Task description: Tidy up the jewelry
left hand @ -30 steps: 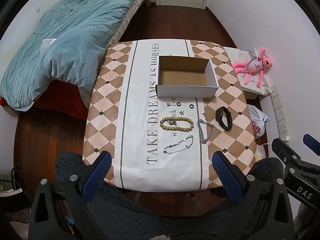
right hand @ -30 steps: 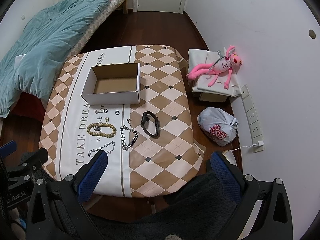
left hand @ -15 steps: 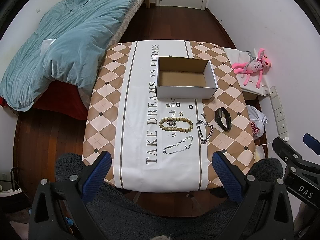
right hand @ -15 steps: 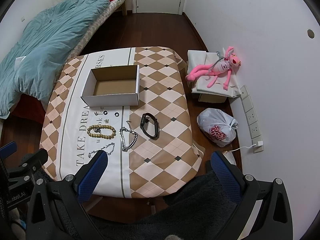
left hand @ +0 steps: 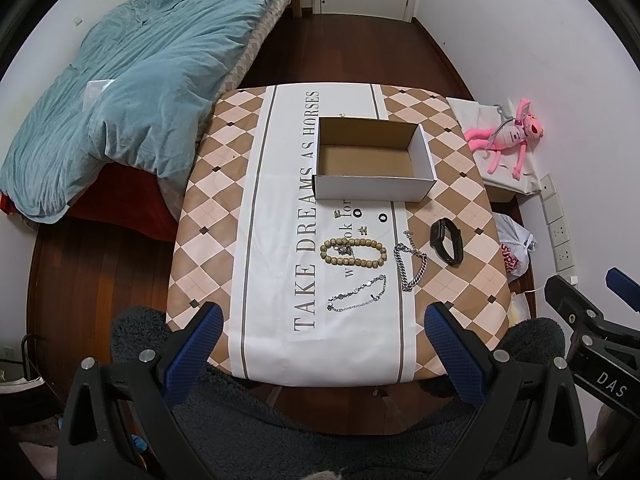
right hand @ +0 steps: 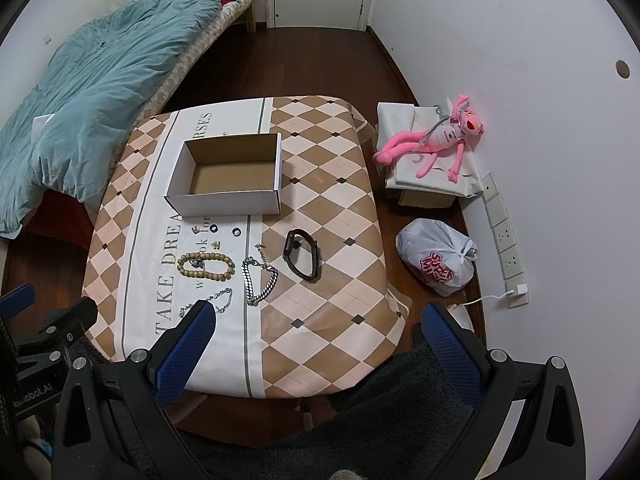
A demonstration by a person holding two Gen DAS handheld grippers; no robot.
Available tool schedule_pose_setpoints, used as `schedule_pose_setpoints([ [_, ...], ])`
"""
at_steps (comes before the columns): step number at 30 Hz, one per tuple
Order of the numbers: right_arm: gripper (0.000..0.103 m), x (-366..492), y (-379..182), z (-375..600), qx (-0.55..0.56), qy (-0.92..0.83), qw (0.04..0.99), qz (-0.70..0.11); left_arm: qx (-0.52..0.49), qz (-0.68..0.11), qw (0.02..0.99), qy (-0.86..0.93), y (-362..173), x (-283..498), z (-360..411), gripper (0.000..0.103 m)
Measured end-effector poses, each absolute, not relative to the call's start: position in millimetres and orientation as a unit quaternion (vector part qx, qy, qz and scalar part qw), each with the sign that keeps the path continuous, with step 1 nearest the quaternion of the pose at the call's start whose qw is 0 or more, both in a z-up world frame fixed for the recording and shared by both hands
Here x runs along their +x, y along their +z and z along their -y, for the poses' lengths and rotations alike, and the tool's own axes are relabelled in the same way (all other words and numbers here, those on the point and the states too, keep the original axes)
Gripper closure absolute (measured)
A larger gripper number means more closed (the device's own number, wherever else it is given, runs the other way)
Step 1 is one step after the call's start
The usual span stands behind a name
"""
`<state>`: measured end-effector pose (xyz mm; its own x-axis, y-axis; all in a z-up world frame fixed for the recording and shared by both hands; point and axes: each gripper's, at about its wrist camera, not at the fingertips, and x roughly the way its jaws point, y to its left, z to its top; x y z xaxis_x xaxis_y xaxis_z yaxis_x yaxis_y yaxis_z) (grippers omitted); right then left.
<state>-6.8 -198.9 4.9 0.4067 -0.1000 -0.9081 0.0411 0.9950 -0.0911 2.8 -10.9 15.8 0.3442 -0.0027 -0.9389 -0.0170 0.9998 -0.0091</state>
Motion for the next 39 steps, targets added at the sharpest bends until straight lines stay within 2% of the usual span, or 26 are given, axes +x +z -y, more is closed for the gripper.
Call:
schedule_pose_setpoints([
  [29, 0.000, 3.9, 3.7, 202.7, -0.008, -0.050, 0.840, -0.540, -0.007, -0.562, 0.827, 0.003, 14.1, 19.8, 10.1, 0.000],
  [34, 0.000, 28.8, -30.6, 219.9, 0.014, -0.079, 0.832, -0.549, 0.013, -0.545, 0.838, 0.024, -16.1, 47.1, 6.6, 0.000],
  [39, 0.001, 62.7, -96.3, 244.9, 0.036, -0.080, 0.813, -0.576, 0.041, -0.564, 0.824, 0.039, -75.2, 72.9, 6.6, 0.000],
])
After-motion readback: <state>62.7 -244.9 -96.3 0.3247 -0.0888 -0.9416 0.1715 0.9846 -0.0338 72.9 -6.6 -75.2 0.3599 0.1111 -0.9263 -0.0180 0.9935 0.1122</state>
